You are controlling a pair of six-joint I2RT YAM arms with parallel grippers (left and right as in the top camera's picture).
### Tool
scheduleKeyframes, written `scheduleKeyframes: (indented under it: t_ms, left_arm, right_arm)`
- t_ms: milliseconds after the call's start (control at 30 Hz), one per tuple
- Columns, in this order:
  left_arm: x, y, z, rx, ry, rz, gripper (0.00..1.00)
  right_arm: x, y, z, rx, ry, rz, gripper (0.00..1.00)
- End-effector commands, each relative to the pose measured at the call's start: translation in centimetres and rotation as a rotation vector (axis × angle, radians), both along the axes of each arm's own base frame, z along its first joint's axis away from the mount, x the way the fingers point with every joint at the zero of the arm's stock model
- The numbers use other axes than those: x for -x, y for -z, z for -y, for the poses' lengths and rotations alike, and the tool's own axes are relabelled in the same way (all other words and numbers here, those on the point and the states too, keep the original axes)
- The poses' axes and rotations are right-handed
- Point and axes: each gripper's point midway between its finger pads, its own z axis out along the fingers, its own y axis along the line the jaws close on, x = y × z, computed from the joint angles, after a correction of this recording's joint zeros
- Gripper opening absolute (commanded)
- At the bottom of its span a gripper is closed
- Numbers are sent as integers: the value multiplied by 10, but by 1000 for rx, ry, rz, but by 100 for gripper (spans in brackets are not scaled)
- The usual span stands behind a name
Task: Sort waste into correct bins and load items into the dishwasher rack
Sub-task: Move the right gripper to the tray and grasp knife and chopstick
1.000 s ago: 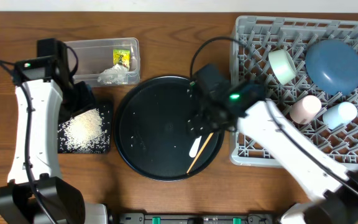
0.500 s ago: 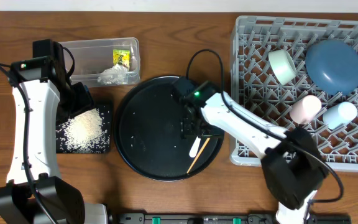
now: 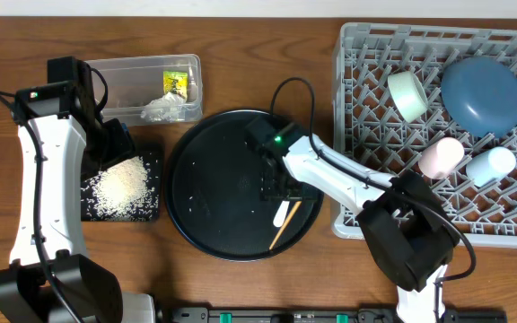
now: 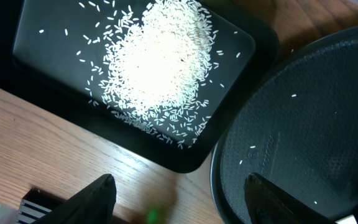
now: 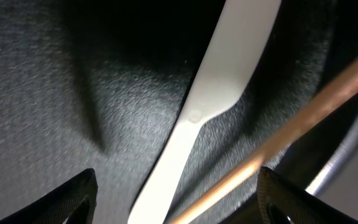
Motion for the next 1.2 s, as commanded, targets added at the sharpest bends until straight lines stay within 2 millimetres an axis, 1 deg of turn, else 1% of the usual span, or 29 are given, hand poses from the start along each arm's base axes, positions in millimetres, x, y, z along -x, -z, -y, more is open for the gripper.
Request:
scheduleKeyframes:
  t_ms: [0, 167, 233, 267, 367, 500, 533, 733, 833, 1000, 1167]
  left_arm:
    - [1, 2, -1, -2, -16, -6, 68]
    - [1, 2, -1, -3, -16, -6, 68]
    - [1, 2, -1, -2, -16, -6, 68]
    - [1, 2, -1, -2, -16, -6, 68]
    - [1, 2, -1, -3, -16, -6, 68]
    - [1, 2, -1, -3, -16, -6, 68]
    - [1, 2, -1, -2, -16, -6, 68]
    - [1, 1, -1, -3, -16, -4, 68]
    - [0, 1, -1, -3, -16, -3, 68]
    - [0, 1, -2, -3, -16, -2, 68]
    - [0, 1, -2, -3, -16, -2, 68]
  right_arm:
    - [7, 17, 10, 39, 17, -16, 76]
    - [10, 29, 14, 36, 7, -14, 75]
    - [7, 32, 11, 21, -19, 0, 74]
    - [6, 32, 9, 14, -36, 7, 71]
    - [1, 31, 6, -2, -53, 24, 57]
    - [-3, 31, 7, -6, -58, 29, 29]
    - [-4, 31, 9, -4, -63, 30, 24]
    - [-9, 30, 13, 0, -89, 35, 5]
    - [-14, 25, 12, -9, -104, 48, 1]
    - [-24, 7, 14, -3, -118, 112, 1]
    - [-26, -3, 13, -20, -135, 135, 1]
